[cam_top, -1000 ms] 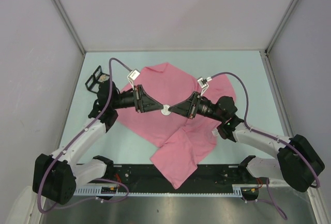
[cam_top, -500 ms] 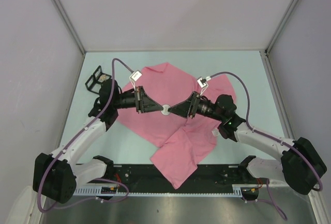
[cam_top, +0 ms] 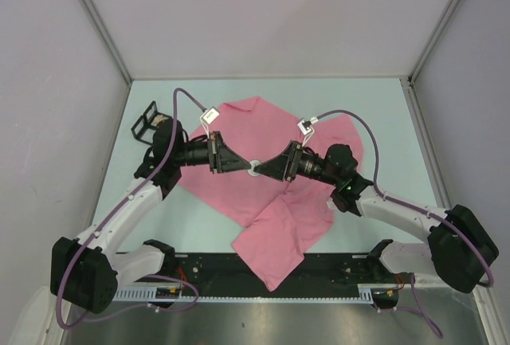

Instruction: Remove the brooch from the garment

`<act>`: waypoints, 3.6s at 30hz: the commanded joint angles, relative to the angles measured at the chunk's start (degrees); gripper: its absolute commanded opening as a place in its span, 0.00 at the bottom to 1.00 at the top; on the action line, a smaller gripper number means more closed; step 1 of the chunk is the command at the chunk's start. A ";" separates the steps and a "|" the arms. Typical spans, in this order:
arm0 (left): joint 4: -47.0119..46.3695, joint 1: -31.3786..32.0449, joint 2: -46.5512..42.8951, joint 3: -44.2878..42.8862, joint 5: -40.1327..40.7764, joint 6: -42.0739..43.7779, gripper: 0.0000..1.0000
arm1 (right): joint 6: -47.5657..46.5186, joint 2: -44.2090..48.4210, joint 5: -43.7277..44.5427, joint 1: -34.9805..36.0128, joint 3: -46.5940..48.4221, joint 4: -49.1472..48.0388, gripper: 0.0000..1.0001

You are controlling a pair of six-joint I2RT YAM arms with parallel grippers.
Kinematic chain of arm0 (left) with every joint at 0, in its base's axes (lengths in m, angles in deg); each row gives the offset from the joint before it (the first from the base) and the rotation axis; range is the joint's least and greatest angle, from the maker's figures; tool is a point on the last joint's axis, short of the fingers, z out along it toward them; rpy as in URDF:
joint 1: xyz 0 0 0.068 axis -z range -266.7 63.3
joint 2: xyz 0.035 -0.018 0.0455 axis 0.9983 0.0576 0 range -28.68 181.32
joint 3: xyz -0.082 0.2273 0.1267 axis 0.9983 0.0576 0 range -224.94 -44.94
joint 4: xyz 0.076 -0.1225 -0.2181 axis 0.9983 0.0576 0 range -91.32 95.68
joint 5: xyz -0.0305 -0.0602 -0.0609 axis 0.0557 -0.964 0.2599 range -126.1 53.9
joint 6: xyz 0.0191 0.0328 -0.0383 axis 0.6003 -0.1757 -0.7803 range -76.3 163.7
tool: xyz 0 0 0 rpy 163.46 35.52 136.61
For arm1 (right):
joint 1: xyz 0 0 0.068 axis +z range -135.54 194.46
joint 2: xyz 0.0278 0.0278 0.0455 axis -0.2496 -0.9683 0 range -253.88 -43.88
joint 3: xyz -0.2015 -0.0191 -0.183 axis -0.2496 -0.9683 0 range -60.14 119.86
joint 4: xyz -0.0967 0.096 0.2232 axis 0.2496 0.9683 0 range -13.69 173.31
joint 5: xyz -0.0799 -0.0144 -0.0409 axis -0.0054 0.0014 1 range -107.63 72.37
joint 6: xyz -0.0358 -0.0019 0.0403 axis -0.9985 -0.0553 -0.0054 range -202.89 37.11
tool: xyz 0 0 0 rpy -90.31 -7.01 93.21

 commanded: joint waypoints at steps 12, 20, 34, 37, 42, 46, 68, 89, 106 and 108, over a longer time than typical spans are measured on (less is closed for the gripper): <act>1.98 0.43 -0.45 -2.84 -1.00 2.47 0.00 | -0.21 -1.02 -3.07 -0.43 2.81 -4.13 0.34; 2.07 0.43 -0.28 -3.01 -1.36 2.11 0.00 | -0.56 -1.99 -3.59 0.01 2.73 -4.66 0.24; 3.91 0.43 0.08 -3.98 -2.15 1.85 0.00 | -3.02 -2.16 -3.07 0.28 2.81 -2.90 0.13; 3.65 0.43 0.08 -3.98 -2.23 0.80 0.00 | -4.16 -2.07 -1.93 1.06 3.34 -1.32 0.13; 2.24 0.43 -0.36 -3.63 -2.50 -2.19 0.00 | -6.61 -1.99 0.62 2.47 4.22 1.14 0.13; 2.16 0.43 -1.06 -3.63 -2.59 -3.07 0.01 | -8.20 -1.64 2.46 3.18 4.57 2.46 0.13; 7.07 0.43 -1.51 -7.14 -3.82 -0.97 0.00 | -14.87 -1.99 4.57 4.67 5.36 8.60 0.06; 40.64 0.69 -1.16 -17.68 35.78 20.29 0.00 | -12.49 8.55 18.54 3.10 5.10 25.29 0.67; 34.44 5.00 32.40 -32.89 113.05 44.99 0.00 | -20.51 14.98 5.38 -14.13 -3.76 28.49 0.68; 27.51 3.51 36.35 -31.50 118.34 53.58 0.00 | -19.55 14.36 2.74 -16.23 -4.83 25.86 0.68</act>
